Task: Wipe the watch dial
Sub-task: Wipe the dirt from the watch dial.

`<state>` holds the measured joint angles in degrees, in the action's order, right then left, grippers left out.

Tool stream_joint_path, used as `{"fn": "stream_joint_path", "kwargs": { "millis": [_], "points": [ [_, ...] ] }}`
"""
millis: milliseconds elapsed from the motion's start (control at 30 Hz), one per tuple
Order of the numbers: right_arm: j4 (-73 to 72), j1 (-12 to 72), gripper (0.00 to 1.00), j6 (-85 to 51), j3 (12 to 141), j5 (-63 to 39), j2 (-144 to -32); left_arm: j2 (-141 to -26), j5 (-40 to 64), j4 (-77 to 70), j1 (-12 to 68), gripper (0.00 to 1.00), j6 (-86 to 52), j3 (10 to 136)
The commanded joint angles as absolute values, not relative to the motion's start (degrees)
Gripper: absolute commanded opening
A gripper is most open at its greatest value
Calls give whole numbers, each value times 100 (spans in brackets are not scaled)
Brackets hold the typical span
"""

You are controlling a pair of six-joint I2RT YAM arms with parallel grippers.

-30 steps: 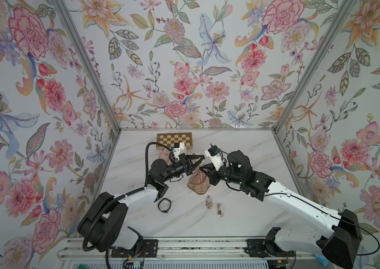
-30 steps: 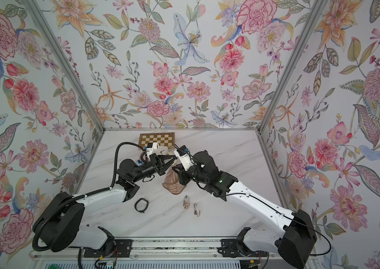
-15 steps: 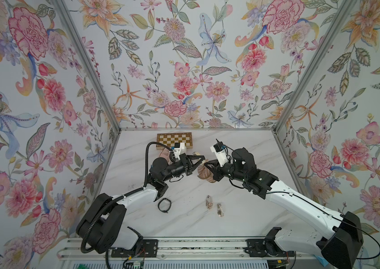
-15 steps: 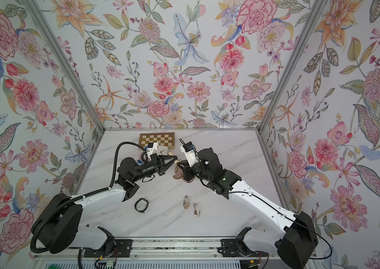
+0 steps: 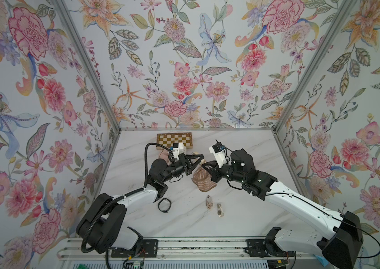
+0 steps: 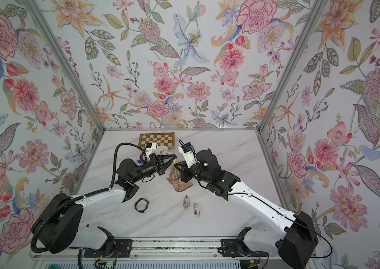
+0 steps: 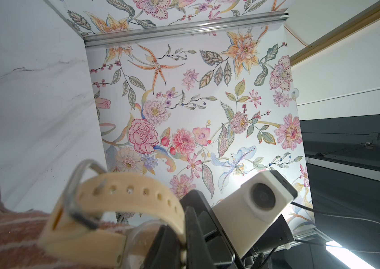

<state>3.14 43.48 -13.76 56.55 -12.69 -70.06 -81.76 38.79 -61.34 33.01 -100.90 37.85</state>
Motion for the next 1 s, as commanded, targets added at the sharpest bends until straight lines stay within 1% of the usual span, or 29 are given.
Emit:
{"fn": "stream_joint_path", "kwargs": {
  "millis": [0, 167, 300, 400, 700, 967],
  "points": [
    [-190, 4032, 0, -1561, 5611, -1373, -6974, -8156, 4147, -6109, 3383, 0, -10033, 3760],
    [-324, 3779, 0, -1722, 5699, -1261, -7081, -8230, 4213, -6304, 3376, 0, -10116, 3664],
    [-329, 3739, 0, -1899, 5653, -1285, -7021, -8301, 4004, -6991, 3350, 0, -10596, 3426],
    [-56, 3744, 0, -1820, 5558, -1156, -6830, -8407, 3825, -7535, 3280, 0, -10984, 3302],
    [819, 3925, 0, -1279, 5138, -1044, -6152, -8424, 4016, -7212, 3122, 0, -10892, 3512],
    [140, 4334, 0, -975, 4807, -1637, -5858, -8455, 4007, -7128, 3119, 0, -10817, 3542]
  ]
}}
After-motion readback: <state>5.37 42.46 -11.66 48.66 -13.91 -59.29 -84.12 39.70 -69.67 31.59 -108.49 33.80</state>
